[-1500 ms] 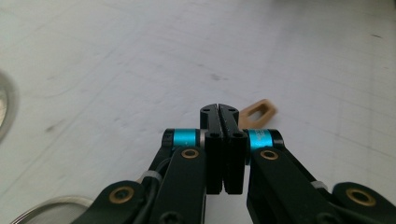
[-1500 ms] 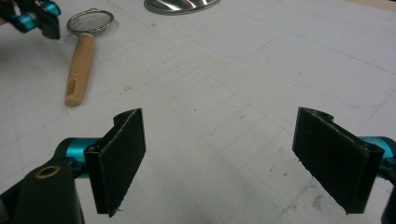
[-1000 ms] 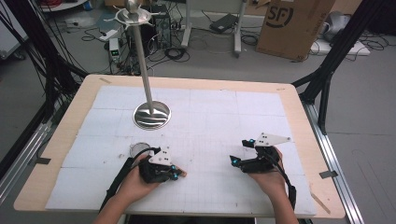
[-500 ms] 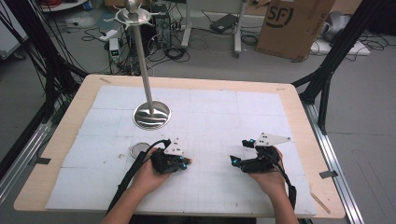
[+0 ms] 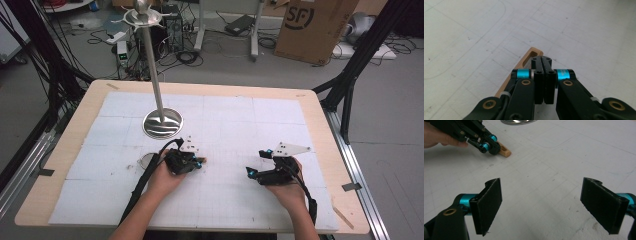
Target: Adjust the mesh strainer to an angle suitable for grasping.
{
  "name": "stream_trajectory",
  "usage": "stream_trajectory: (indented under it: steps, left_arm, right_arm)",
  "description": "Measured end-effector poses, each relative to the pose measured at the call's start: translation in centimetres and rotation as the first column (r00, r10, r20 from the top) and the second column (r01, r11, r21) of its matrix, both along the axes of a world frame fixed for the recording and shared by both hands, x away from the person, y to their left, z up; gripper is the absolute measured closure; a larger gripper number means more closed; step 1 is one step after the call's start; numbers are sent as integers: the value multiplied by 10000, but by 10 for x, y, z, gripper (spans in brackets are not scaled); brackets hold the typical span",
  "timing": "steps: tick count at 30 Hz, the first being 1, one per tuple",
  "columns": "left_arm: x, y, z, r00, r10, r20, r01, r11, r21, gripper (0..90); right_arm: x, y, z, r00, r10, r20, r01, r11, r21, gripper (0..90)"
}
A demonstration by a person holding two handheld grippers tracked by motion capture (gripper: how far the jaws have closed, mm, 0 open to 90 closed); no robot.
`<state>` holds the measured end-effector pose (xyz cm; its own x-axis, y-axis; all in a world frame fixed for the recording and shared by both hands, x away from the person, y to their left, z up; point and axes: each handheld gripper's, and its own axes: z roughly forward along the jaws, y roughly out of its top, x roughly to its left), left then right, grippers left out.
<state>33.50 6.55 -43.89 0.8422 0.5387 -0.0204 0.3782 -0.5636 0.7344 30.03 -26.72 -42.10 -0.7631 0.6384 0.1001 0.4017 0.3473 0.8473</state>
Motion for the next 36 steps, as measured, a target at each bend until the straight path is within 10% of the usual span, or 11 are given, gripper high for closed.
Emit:
stream_trajectory:
  steps: [8, 24, 36]
  left_arm:
    - [-3, 6, 6, 9999, -5, 106, 7, 9998, -204, 879]
    - [-23, 64, 31, 9979, -267, 594, 376, 9810, -1902, 550]
    - [-26, 94, 38, 9970, 187, 757, -9, 9735, -2286, 373]
  right_arm:
    - [1, 1, -2, 10000, 61, -68, -61, 10000, -65, 168]
    - [1, -2, 0, 10000, -36, -19, 36, 10000, 29, 168]
    - [3, -5, -1, 9999, -132, -83, 132, 9999, 22, 168]
